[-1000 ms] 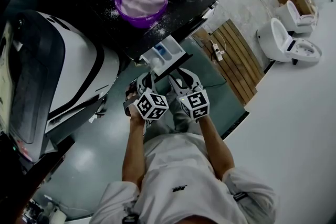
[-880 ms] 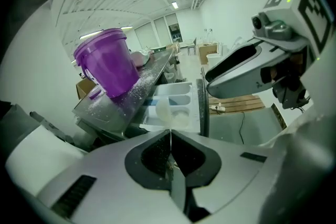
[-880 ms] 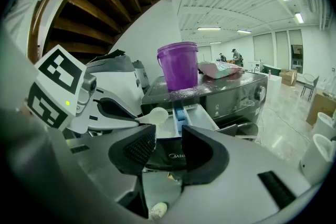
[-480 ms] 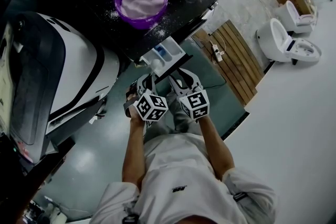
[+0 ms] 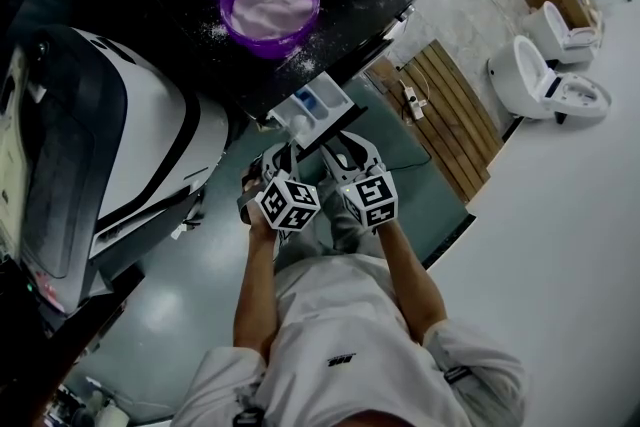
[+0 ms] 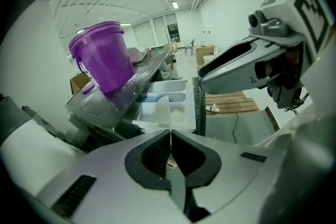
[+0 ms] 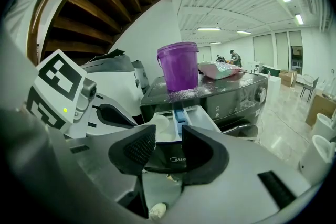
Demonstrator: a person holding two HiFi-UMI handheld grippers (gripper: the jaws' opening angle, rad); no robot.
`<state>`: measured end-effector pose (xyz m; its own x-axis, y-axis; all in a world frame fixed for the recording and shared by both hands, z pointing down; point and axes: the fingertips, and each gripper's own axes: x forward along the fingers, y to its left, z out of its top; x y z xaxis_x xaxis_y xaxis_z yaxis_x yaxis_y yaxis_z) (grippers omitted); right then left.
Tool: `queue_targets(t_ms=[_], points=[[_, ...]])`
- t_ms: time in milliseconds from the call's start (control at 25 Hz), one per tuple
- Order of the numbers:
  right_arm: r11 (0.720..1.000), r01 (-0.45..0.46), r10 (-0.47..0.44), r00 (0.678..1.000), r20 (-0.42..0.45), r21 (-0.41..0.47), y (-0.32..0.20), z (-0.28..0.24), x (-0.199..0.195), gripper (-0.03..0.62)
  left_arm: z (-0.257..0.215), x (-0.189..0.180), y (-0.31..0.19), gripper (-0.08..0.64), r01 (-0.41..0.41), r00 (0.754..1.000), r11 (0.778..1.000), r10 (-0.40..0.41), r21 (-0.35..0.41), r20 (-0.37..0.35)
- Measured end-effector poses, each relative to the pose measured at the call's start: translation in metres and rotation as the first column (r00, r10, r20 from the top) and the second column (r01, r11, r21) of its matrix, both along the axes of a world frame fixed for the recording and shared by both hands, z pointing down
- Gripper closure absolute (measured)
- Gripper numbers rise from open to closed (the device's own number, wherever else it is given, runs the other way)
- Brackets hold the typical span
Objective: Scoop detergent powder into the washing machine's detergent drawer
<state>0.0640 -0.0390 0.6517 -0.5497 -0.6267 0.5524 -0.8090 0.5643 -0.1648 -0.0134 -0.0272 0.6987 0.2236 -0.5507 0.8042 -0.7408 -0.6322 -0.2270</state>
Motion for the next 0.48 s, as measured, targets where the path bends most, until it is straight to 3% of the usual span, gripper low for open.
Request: queue_targets(t_ms=[280,480], points=[[1.000,-0.004,0.004,1.000,-0.007,0.012,-0.002,-0.005,-0.002,0.438,-0.012,-0.001,-0.003,0.545,0.039,0.993,0.999,-0.039,-0.001,-0.109],[1.000,-0.008,0.008,1.000,-0.011,0.029,-0.004,-0.014,-0.004,0.437,-0.033,-0.008,-0.012,0.545,0.095,0.968,0.995,-0.087,0.022,-0.236]])
